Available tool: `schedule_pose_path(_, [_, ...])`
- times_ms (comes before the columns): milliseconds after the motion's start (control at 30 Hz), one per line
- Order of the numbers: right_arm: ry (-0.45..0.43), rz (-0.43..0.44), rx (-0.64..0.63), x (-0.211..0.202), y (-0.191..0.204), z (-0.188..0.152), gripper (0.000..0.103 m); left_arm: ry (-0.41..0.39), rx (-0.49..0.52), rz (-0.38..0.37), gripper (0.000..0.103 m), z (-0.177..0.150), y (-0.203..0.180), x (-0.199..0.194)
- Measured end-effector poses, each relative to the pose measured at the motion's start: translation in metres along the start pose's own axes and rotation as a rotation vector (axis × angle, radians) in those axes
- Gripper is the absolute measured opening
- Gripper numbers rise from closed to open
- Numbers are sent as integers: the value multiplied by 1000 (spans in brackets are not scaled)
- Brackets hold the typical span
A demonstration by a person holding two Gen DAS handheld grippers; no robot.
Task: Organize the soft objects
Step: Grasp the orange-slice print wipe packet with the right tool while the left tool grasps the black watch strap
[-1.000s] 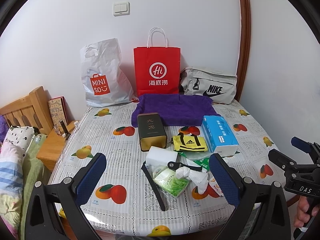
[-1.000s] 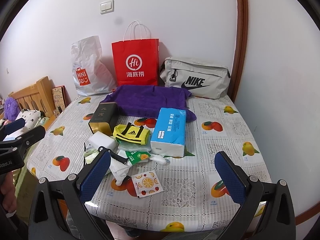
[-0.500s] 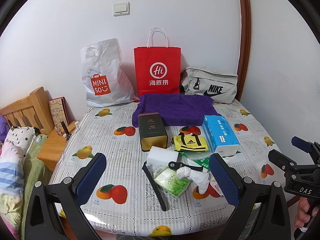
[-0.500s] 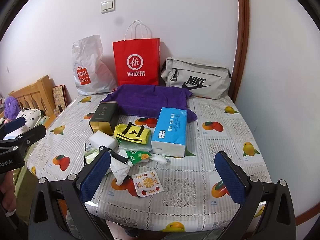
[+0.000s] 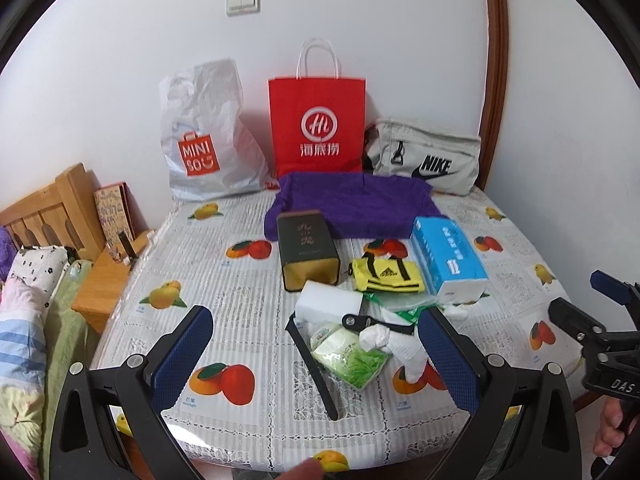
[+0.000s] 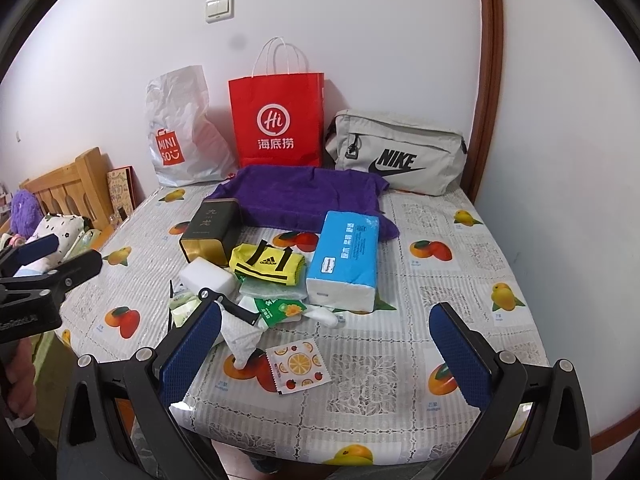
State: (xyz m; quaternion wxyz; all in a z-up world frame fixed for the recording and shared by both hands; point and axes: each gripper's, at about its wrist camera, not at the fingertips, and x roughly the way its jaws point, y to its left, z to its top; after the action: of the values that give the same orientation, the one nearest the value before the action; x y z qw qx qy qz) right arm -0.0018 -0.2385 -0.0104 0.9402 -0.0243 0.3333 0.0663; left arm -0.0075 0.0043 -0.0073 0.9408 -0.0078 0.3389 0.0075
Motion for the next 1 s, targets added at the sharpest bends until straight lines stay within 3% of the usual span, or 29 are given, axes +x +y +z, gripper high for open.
schedule_pose_path(200, [30, 9, 11, 19, -4, -7, 103, 127, 8, -16, 100, -15, 8, 44])
schedule_pose_path(600, [122, 37, 46, 73, -18, -31, 103, 266, -36, 10, 98, -48, 27, 105])
schedule_pose_path(867, [196, 149, 25, 120, -11, -59, 103, 331, -79, -13, 98, -61, 42, 128])
schedule_pose_path(1000, [245, 161, -18, 141, 0, -72, 103, 334, -87, -44, 96, -67, 47, 134])
